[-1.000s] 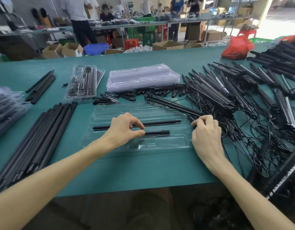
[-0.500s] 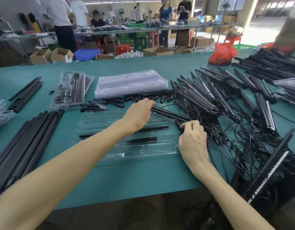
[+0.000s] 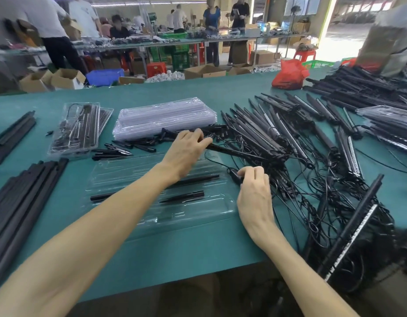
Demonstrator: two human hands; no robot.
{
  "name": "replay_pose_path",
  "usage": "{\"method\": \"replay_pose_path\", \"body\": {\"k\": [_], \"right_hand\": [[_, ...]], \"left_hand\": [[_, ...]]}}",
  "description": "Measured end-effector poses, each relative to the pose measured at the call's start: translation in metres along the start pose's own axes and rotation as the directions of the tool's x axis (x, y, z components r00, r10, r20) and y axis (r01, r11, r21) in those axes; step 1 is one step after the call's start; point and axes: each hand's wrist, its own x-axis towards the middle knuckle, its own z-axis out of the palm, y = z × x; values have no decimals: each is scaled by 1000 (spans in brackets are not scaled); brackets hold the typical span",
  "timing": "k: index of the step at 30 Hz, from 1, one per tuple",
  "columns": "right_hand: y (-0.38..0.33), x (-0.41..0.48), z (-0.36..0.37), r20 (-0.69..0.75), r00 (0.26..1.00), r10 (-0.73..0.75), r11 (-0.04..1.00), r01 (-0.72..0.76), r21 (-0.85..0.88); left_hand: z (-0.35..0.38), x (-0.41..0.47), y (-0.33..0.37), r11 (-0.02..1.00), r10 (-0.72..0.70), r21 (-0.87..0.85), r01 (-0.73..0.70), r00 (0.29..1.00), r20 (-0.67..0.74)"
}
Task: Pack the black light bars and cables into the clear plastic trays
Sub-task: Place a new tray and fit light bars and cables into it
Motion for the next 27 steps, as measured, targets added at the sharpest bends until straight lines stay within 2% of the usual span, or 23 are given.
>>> {"method": "replay_pose_path", "body": {"k": [5, 9, 14, 20, 27], "right_hand": [[0, 1, -1, -3, 1000, 13, 1000, -13, 27], [0, 1, -3, -7, 1000, 12, 999, -12, 51], [0, 2, -1, 13, 999, 34, 998, -34, 53], [5, 3, 2, 27, 999, 19, 999, -21, 50], [4, 1, 2, 49, 999, -3, 999, 0, 50]], "left_hand": [[-30, -20, -11, 997, 69, 50, -62, 985, -158], [-49, -50, -22, 988, 153, 63, -143, 972, -178], [-56, -97, -39, 991, 133, 10, -133, 982, -137], [-53, -140, -38, 984, 167, 63, -165, 986, -22], [-52, -159, -27, 995, 65, 62, -74, 988, 141]]}}
